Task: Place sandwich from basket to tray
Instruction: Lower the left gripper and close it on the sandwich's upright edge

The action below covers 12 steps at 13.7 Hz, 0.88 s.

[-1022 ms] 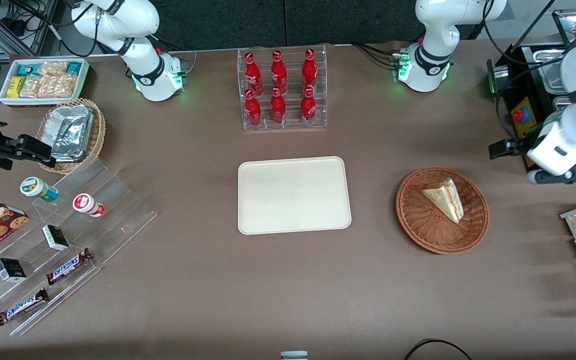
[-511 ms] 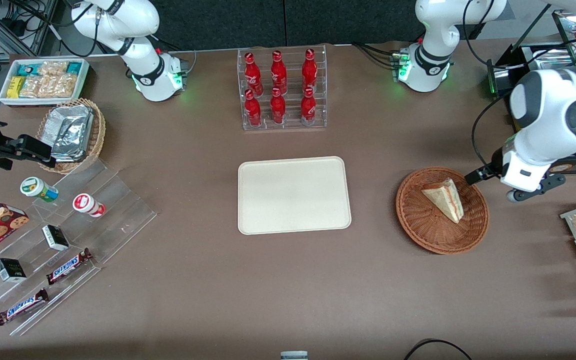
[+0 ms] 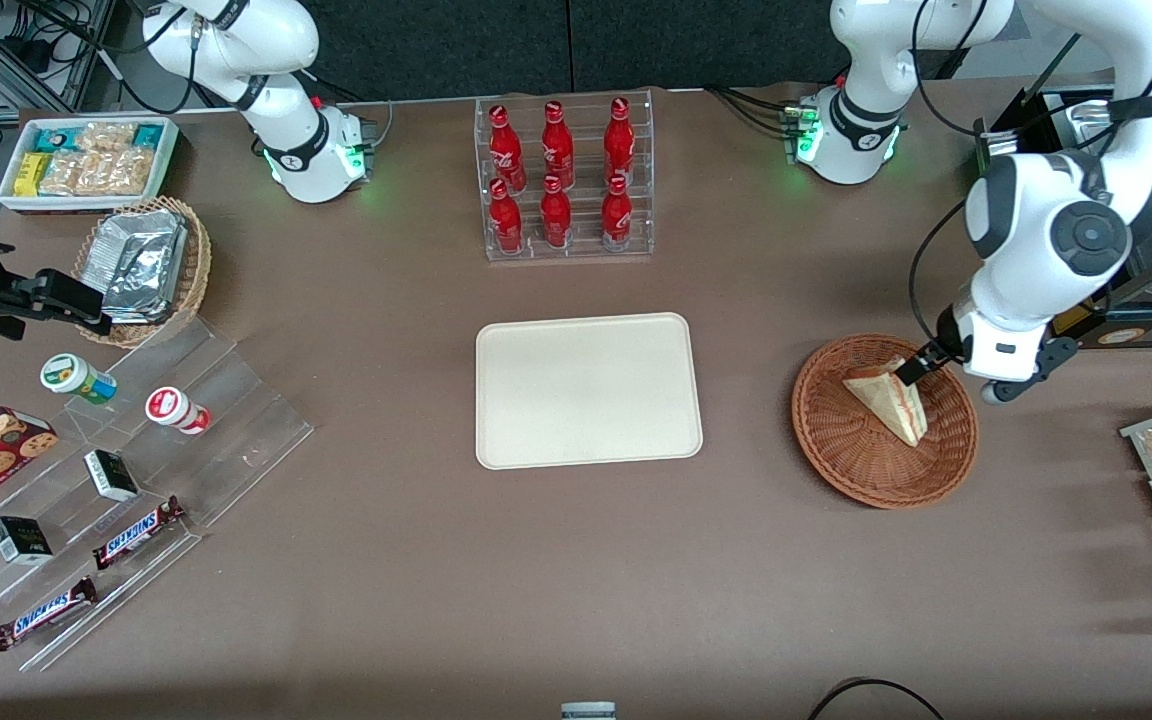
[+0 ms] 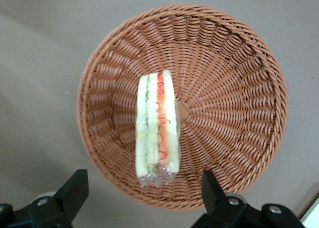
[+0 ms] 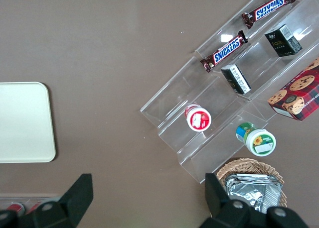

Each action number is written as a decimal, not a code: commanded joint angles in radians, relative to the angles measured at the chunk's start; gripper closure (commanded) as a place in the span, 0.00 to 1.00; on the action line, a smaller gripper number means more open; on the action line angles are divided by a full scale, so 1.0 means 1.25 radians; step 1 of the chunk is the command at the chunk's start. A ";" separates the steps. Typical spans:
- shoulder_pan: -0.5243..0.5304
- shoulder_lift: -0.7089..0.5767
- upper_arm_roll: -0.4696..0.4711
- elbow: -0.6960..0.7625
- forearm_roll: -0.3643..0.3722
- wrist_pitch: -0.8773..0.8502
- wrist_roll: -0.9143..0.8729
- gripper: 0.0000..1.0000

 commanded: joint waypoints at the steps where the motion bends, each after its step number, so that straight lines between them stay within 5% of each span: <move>1: -0.010 0.002 0.002 -0.064 -0.003 0.104 -0.056 0.00; 12: -0.035 0.101 0.004 -0.105 0.009 0.281 -0.107 0.00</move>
